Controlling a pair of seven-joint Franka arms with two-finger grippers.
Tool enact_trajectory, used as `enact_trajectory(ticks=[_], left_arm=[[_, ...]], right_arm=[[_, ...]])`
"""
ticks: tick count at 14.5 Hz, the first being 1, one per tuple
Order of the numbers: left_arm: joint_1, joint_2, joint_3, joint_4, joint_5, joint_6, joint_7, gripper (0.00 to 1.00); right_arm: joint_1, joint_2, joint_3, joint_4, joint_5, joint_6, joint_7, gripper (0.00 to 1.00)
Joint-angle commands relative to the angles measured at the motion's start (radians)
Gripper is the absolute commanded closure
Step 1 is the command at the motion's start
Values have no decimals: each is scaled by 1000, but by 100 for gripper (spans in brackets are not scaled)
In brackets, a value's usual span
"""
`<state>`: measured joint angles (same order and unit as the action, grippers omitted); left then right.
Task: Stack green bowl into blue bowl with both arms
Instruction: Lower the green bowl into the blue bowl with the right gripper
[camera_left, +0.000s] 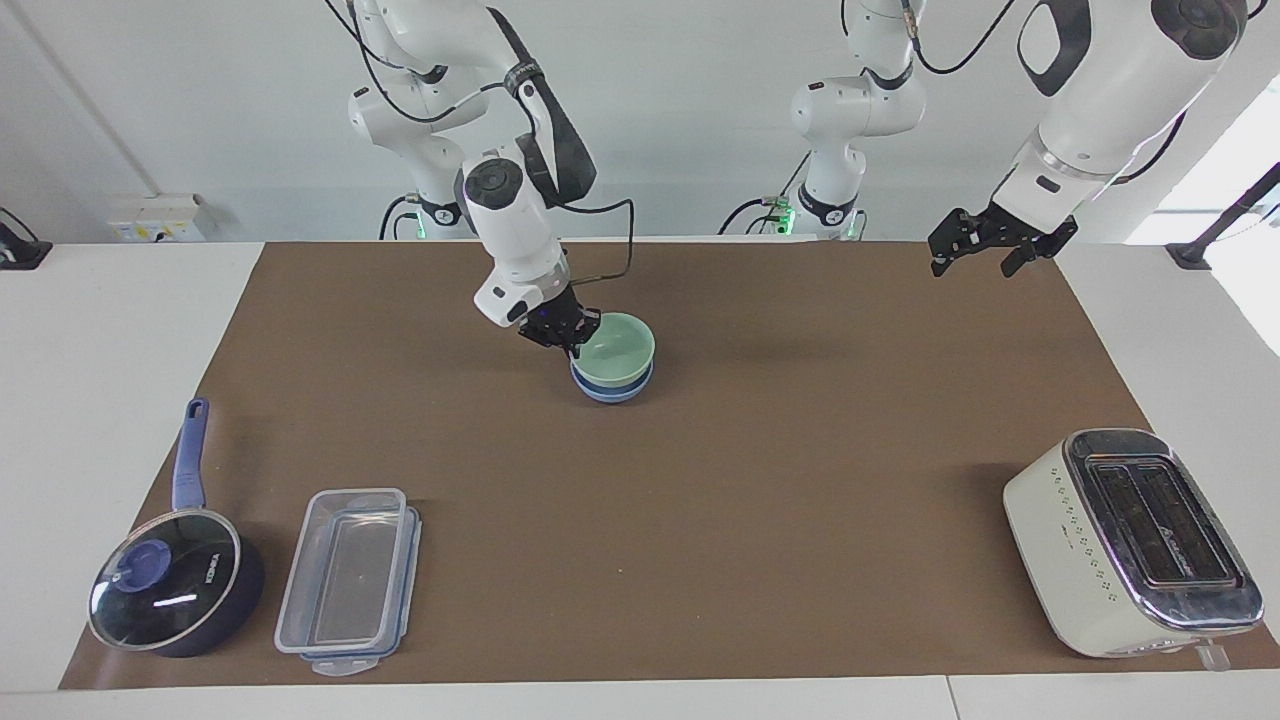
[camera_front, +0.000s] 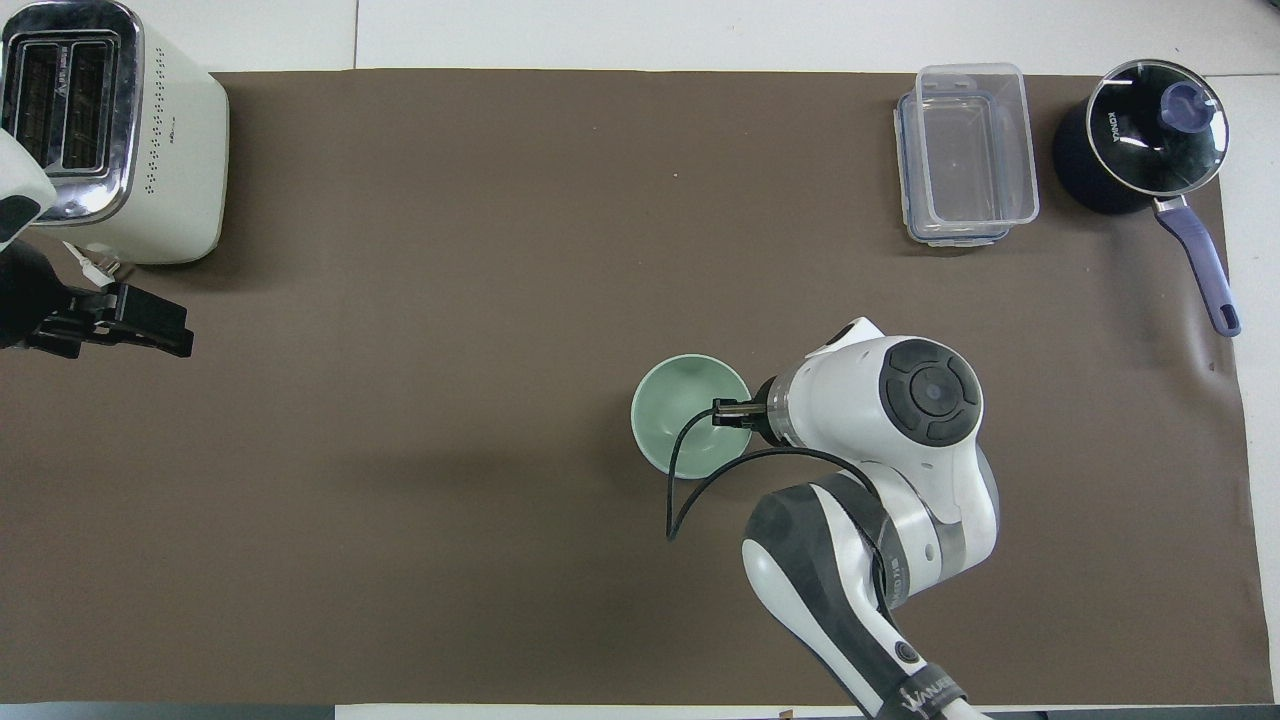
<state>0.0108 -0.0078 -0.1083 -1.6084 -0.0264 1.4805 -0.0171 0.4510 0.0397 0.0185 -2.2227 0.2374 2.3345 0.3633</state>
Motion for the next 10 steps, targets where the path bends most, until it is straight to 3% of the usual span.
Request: enact_trajectory(ticks=[1, 3, 4, 5, 10], left_arm=[[-3, 2, -5, 1, 14, -2, -18, 0], [-3, 3, -5, 1, 14, -2, -20, 0], [-3, 2, -5, 1, 14, 0, -20, 0], [-2, 2, -5, 1, 14, 0, -18, 0], [1, 0, -4, -2, 14, -5, -14, 0]], right_arm=[[3, -11, -2, -15, 17, 22, -3, 100], [1, -9, -2, -11, 17, 17, -7, 98], [1, -11, -2, -9, 17, 16, -9, 39], [3, -11, -2, -8, 16, 17, -6, 0], [-17, -39, -6, 21, 11, -26, -4, 0]])
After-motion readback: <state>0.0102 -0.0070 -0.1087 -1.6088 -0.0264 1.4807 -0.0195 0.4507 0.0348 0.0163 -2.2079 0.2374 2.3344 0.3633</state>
